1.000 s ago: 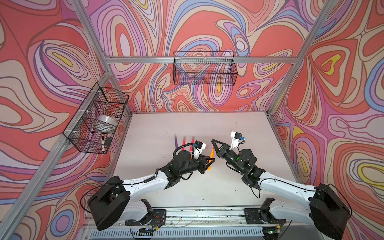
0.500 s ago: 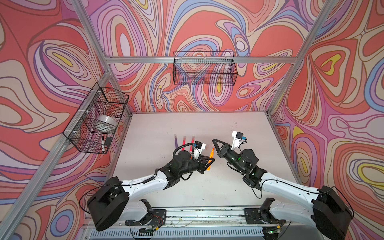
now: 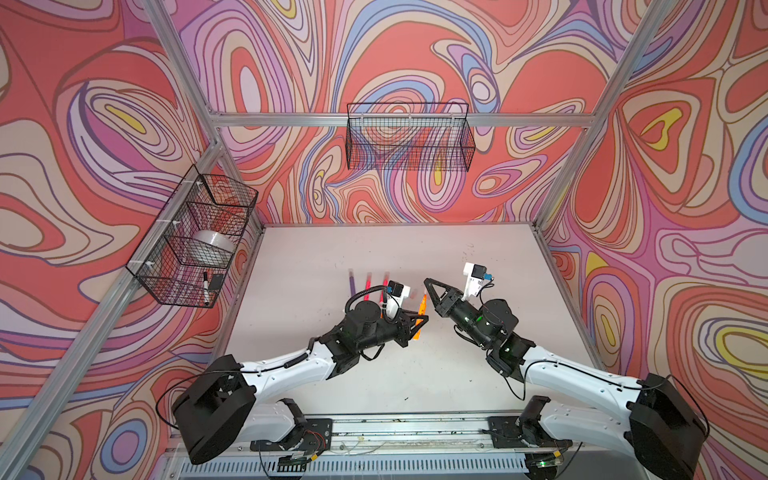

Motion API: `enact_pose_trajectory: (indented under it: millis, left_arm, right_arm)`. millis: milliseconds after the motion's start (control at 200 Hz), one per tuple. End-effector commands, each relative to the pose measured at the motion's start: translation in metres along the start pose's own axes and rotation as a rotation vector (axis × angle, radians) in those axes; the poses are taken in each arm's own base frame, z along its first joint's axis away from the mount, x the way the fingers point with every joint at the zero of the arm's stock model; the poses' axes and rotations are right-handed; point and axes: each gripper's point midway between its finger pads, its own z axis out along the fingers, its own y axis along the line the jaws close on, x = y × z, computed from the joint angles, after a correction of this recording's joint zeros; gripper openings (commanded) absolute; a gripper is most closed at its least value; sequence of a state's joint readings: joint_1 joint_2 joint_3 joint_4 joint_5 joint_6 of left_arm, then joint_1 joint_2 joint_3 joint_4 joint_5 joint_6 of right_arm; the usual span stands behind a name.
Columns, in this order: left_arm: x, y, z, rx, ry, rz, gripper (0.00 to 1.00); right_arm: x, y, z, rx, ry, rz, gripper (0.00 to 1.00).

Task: Insert the pens into the pen caps
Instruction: 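Lower the cap onto the marker tip with the right gripper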

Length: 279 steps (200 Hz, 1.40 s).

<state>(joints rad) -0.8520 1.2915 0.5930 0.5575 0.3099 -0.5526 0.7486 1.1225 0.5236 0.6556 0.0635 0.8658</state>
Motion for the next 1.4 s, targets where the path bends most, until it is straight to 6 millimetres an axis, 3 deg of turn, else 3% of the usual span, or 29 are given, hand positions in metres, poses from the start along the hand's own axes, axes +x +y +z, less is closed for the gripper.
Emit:
enact_pose_trajectory:
  millis: [0,180,456,926,1392]
  left_arm:
    - [-0.010,-0.009,-0.001,0.019,-0.025,0.015,0.00]
    - [-0.011,-0.011,-0.002,0.028,-0.025,0.016,0.00]
    - [-0.007,-0.011,-0.004,0.030,-0.017,0.010,0.00]
    - [-0.010,-0.009,-0.004,0.018,-0.027,0.019,0.00]
    - [-0.002,-0.008,-0.004,0.027,-0.014,0.008,0.00]
  right_arm:
    - [0.011,-0.007,-0.002,0.019,0.026,-0.011,0.02]
    - [0.011,-0.011,-0.001,0.036,0.018,-0.020,0.02]
    - [-0.011,-0.004,-0.002,0.075,-0.046,-0.091,0.04]
    - [0.004,-0.004,0.001,0.032,0.004,-0.040,0.02]
    - [-0.012,-0.002,0.004,0.087,-0.032,-0.071,0.02]
